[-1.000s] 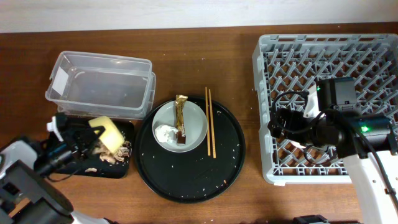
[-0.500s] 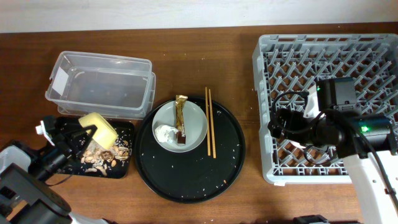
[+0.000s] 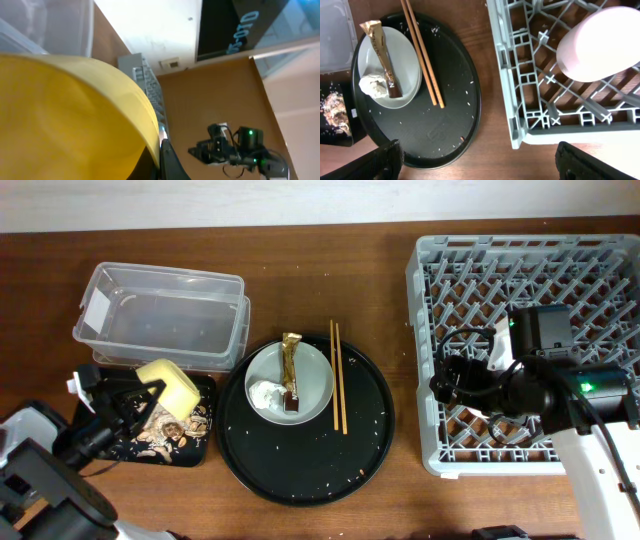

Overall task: Sort waste into correct bins and load items into the dishwasher rack
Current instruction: 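Tip the yellow bowl over the black tray to dump scraps, then set the empty yellow bowl back on the round tray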

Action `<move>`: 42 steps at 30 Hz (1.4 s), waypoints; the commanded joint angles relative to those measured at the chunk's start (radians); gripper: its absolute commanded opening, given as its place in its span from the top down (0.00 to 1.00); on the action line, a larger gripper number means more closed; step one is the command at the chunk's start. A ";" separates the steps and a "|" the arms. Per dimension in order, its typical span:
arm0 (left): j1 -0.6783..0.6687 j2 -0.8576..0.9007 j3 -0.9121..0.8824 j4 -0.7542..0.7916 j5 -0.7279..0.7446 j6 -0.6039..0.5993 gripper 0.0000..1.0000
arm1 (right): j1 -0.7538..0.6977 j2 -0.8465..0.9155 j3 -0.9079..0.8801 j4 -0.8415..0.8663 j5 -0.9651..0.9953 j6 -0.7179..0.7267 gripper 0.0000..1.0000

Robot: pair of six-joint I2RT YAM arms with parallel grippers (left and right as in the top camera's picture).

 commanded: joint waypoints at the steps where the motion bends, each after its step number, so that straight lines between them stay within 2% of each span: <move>1: -0.024 -0.009 0.010 -0.058 0.000 0.066 1.00 | -0.005 0.002 -0.003 -0.005 -0.010 0.001 0.02; 3: -0.110 -0.079 0.013 -0.058 -0.114 0.078 1.00 | -0.005 0.002 -0.003 -0.011 -0.010 0.001 0.02; 6: -0.249 -0.223 0.015 -0.058 -0.161 0.055 1.00 | -0.005 0.002 -0.003 -0.012 -0.010 0.001 0.02; 9: -0.414 -0.373 0.023 -0.032 -0.195 -0.042 1.00 | -0.005 0.002 -0.003 -0.013 -0.010 0.001 0.02; 11: -0.517 -0.443 0.023 0.068 -0.304 -0.263 1.00 | -0.005 0.002 -0.003 -0.013 -0.010 0.002 0.02; 12: -0.570 -0.477 0.023 0.139 -0.396 -0.431 1.00 | -0.005 0.002 -0.003 -0.013 -0.010 0.002 0.02; 14: -0.652 -0.535 0.023 0.248 -0.557 -0.671 1.00 | -0.005 0.002 -0.003 -0.013 -0.010 0.002 0.02; 18: -0.873 -0.637 0.018 0.429 -1.002 -1.117 1.00 | -0.005 0.002 -0.003 -0.013 -0.010 0.002 0.02; 23: -1.256 -0.645 -0.057 0.595 -1.271 -1.459 1.00 | -0.005 0.002 -0.003 -0.016 -0.009 0.002 0.02; 25: -1.430 -0.605 -0.120 0.676 -1.440 -1.619 1.00 | -0.005 0.002 -0.003 -0.016 -0.009 0.002 0.02; 27: -1.523 -0.561 -0.152 0.718 -1.470 -1.701 1.00 | -0.005 0.002 -0.003 -0.021 -0.009 0.001 0.02; 29: -1.575 -0.512 -0.155 0.745 -1.478 -1.722 1.00 | -0.005 0.002 -0.003 -0.028 -0.005 0.001 0.02; 37: -1.607 -0.342 -0.154 0.838 -1.516 -1.740 0.98 | -0.005 0.002 -0.003 -0.028 -0.002 0.001 0.02; 38: -1.606 -0.343 -0.150 0.838 -1.508 -1.740 0.96 | -0.005 0.002 -0.003 -0.028 -0.002 0.001 0.02; 39: -1.606 -0.347 -0.141 0.834 -1.499 -1.740 0.88 | -0.005 0.002 -0.003 -0.028 -0.002 0.001 0.01; 40: -1.606 -0.354 -0.117 0.814 -1.493 -1.739 0.57 | -0.005 0.002 -0.003 -0.028 -0.002 0.001 0.02; 41: -1.605 -0.363 -0.083 0.780 -1.493 -1.738 0.42 | -0.005 0.002 -0.003 -0.028 -0.001 0.001 0.02; 42: -1.601 -0.375 -0.023 0.726 -1.513 -1.735 0.33 | -0.005 0.002 -0.003 -0.028 -0.002 0.001 0.02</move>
